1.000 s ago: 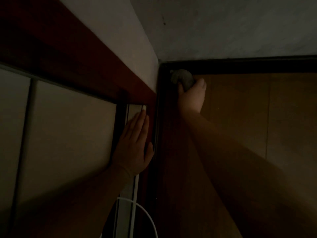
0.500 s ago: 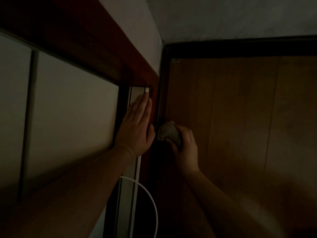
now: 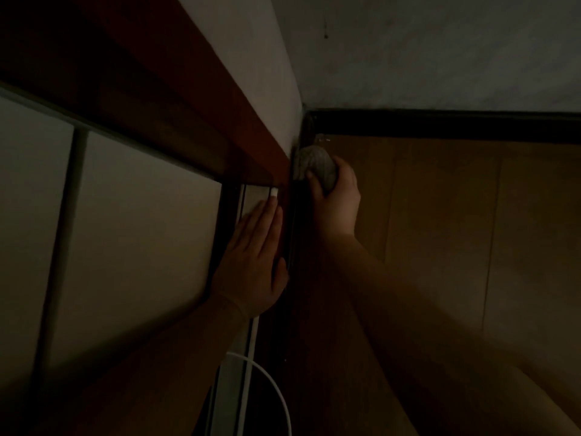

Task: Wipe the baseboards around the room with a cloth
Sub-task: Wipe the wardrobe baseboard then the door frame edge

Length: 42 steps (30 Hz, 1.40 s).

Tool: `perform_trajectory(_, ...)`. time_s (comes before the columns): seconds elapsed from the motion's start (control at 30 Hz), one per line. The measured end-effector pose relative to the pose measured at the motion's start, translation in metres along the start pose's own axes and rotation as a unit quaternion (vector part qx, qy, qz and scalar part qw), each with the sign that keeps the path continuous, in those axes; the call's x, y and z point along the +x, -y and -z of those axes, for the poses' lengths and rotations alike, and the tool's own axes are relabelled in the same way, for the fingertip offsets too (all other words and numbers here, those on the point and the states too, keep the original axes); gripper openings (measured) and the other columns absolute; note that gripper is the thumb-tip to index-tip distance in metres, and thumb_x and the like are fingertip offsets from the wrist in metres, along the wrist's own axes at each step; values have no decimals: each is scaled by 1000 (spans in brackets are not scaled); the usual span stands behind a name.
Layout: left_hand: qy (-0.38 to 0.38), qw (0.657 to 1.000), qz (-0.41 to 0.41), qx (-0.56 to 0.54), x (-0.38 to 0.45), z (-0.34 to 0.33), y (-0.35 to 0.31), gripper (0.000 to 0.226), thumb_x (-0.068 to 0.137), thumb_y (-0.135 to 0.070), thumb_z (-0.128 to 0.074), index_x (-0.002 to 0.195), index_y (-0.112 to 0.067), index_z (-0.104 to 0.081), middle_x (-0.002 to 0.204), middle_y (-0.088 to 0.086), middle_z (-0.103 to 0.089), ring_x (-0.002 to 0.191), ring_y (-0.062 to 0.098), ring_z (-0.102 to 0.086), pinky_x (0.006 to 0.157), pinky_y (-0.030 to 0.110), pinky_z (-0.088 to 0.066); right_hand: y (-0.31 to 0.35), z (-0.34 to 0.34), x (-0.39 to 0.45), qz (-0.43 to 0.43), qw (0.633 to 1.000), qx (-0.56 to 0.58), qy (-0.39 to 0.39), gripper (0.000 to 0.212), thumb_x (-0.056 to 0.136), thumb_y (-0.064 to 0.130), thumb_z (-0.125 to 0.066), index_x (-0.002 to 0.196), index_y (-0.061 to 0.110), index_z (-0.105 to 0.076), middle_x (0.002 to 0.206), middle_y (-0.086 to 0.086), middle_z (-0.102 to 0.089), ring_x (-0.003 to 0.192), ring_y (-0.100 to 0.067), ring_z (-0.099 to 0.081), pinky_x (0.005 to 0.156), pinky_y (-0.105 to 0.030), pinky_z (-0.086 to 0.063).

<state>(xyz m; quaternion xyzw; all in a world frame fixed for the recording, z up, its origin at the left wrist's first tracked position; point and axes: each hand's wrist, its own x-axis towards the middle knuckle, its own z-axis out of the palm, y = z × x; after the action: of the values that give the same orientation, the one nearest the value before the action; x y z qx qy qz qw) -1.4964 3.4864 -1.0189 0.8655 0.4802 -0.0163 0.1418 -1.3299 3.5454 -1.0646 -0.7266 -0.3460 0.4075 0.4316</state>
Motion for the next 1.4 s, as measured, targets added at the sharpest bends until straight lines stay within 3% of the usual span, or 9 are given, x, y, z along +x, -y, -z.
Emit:
perform_trajectory(0.2, -4, 1000, -3, 12, 0, -2, -1, 68, 94, -28, -38, 154, 3, -24, 164, 17, -16, 153, 30, -13, 123, 49, -19, 28, -16, 51, -80, 989, 91, -85, 48, 89, 28, -71, 129, 6, -56, 123, -9, -62, 111, -16, -58, 91, -21, -44)
perform_trajectory(0.33, 4, 1000, -2, 14, 1, -2, 0, 69, 94, -29, -37, 154, 2, -23, 165, 16, -14, 153, 29, -12, 123, 47, -17, 29, -14, 61, -91, 987, 82, -100, 49, 85, 30, -75, 125, 6, -57, 120, -10, -63, 112, -21, -59, 96, -31, -47)
perform_trajectory(0.5, 4, 1000, 2, 3, 0, -3, 1, 69, 95, -29, -36, 156, 0, -18, 166, 14, -8, 154, 29, -9, 122, 50, -19, 15, 36, 70, -50, 994, 12, -96, 46, 87, 32, -73, 123, 8, -58, 119, -7, -62, 110, -17, -58, 93, -26, -47)
perform_trajectory(0.63, 2, 1000, 3, 4, 1, -3, 1, 69, 95, -29, -35, 156, 0, -18, 166, 15, -10, 153, 30, -12, 121, 52, -21, -1, 95, 77, -53, 987, -20, -151, 45, 87, 32, -73, 122, 9, -57, 118, -6, -62, 106, -12, -56, 86, -18, -42)
perform_trajectory(0.83, 6, 1000, 6, 16, 0, -5, 2, 72, 94, -31, -34, 156, 1, -19, 166, 14, -8, 153, 33, -13, 120, 53, -22, -19, 175, 86, -47, 968, -94, -229, 46, 83, 34, -75, 118, 11, -56, 114, -7, -60, 106, -21, -59, 95, -39, -50)
perform_trajectory(0.97, 0, 1000, 3, 11, 0, -6, 3, 72, 93, -32, -33, 155, 2, -20, 166, 15, -10, 152, 35, -15, 119, 54, -22, -28, 200, 88, -56, 957, -103, -267, 45, 83, 31, -75, 118, 11, -55, 116, -7, -57, 106, -20, -58, 95, -39, -50)
perform_trajectory(1.13, 4, 1000, 8, 13, -1, -5, 2, 72, 94, -33, -33, 155, 2, -19, 166, 14, -9, 152, 34, -15, 119, 54, -22, -45, 204, 85, -106, 938, -56, -325, 45, 86, 31, -73, 122, 12, -54, 122, -7, -57, 112, -21, -58, 93, -30, -47)
perform_trajectory(1.2, 5, 1000, 7, 11, -1, -4, 2, 72, 94, -32, -34, 155, 2, -19, 166, 15, -10, 152, 34, -15, 120, 53, -21, -50, 188, 76, -101, 947, -81, -295, 44, 85, 28, -73, 121, 10, -54, 121, -8, -56, 111, -22, -57, 94, -31, -46)
perform_trajectory(1.4, 8, 1000, 9, 2, -2, -3, 1, 71, 94, -31, -35, 155, 1, -19, 167, 13, -7, 152, 32, -14, 121, 52, -21, -38, 93, 53, -14, 986, -140, -93, 40, 81, 15, -74, 116, 6, -56, 119, -12, -54, 112, -27, -53, 94, -31, -43)
